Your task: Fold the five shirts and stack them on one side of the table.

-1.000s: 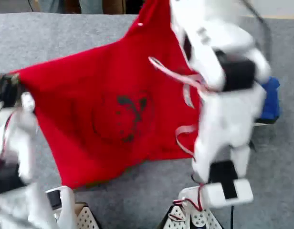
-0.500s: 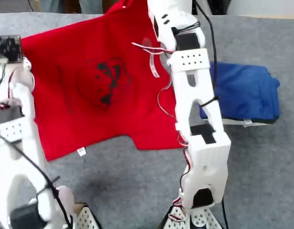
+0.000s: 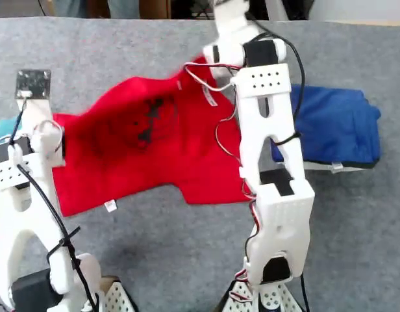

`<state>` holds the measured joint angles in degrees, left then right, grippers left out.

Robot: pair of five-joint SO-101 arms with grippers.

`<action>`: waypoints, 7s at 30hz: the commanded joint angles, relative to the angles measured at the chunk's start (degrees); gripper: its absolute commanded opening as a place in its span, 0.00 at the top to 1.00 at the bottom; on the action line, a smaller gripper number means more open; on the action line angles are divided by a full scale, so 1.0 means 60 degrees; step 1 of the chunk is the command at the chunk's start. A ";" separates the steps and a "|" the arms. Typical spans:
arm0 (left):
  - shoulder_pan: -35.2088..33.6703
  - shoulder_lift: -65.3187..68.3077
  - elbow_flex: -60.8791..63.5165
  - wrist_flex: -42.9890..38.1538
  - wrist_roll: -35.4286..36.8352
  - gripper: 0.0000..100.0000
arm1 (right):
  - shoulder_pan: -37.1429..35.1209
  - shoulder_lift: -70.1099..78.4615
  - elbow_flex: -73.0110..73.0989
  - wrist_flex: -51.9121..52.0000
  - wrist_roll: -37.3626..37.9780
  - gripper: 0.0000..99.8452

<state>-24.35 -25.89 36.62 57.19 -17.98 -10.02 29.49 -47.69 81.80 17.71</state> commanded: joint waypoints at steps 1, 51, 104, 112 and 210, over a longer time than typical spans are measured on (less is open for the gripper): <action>0.0110 0.0015 -0.0432 0.1436 -0.0249 0.97 | -0.0103 -0.0476 -0.0007 0.2081 0.0777 0.99; 0.0667 0.0015 0.3421 0.1905 -0.1392 0.97 | 0.0586 -0.6996 1.4645 -0.1949 0.2608 0.99; 0.0755 1.0022 -0.9062 0.2974 0.3238 0.97 | 0.1040 0.8828 -0.7978 0.0454 0.1348 0.99; 0.1297 0.8044 -0.9048 0.3766 0.1890 0.97 | 0.0777 0.7289 -0.8051 0.2403 0.1377 0.99; -0.0916 0.9070 -1.2901 0.7267 0.0425 0.97 | -0.0176 -0.3216 0.4901 0.2579 0.4484 0.91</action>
<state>-29.19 33.98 -42.86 100.26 -14.99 -10.46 22.37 -31.52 100.18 39.96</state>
